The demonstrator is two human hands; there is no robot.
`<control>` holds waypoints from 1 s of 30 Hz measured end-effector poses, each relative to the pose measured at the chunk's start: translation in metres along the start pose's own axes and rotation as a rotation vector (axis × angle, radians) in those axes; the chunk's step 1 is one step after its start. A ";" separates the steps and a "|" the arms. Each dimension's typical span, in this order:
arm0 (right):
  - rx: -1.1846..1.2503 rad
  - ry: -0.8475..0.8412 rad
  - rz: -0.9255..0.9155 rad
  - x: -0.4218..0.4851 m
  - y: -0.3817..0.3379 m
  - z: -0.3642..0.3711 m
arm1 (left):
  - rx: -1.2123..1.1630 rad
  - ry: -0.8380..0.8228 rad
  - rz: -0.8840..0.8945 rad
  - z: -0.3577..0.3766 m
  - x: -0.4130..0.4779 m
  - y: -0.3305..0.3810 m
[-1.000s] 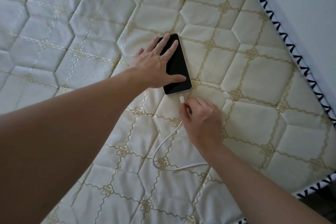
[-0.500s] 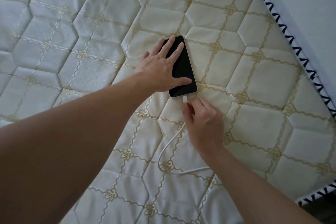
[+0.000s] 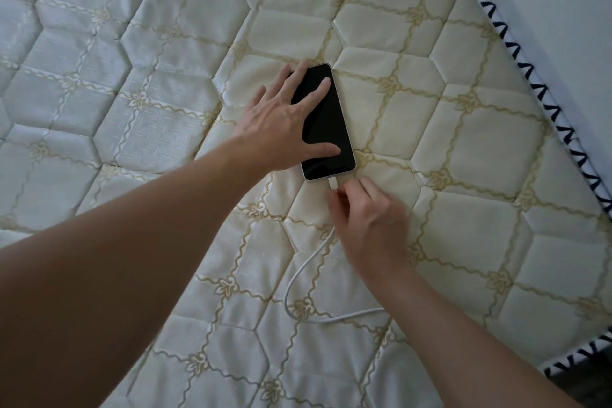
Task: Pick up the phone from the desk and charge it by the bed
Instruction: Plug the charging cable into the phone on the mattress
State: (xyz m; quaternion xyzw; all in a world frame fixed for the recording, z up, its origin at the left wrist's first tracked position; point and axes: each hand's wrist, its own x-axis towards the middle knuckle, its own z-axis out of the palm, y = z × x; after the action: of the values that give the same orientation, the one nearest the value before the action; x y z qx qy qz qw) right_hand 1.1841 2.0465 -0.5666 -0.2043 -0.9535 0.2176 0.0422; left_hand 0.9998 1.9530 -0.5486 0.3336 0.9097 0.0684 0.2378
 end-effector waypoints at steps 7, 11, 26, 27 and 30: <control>-0.073 0.016 -0.007 0.001 -0.009 0.004 | -0.067 0.016 0.004 -0.002 0.003 -0.003; -0.107 0.011 -0.033 0.005 -0.008 0.006 | -0.096 0.046 0.007 -0.002 0.002 -0.003; -0.077 -0.067 0.018 0.019 -0.017 0.003 | -0.126 0.107 0.049 -0.003 0.010 -0.009; -0.076 -0.080 0.026 0.020 -0.018 0.003 | -0.128 0.134 0.022 -0.002 0.007 -0.010; -0.063 -0.093 0.051 0.021 -0.019 0.004 | -0.153 0.211 -0.098 0.004 -0.004 -0.012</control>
State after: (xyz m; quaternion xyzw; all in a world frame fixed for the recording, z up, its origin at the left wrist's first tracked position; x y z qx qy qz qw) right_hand 1.1570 2.0382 -0.5624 -0.2194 -0.9553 0.1979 -0.0143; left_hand 0.9974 1.9406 -0.5536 0.2608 0.9369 0.1605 0.1687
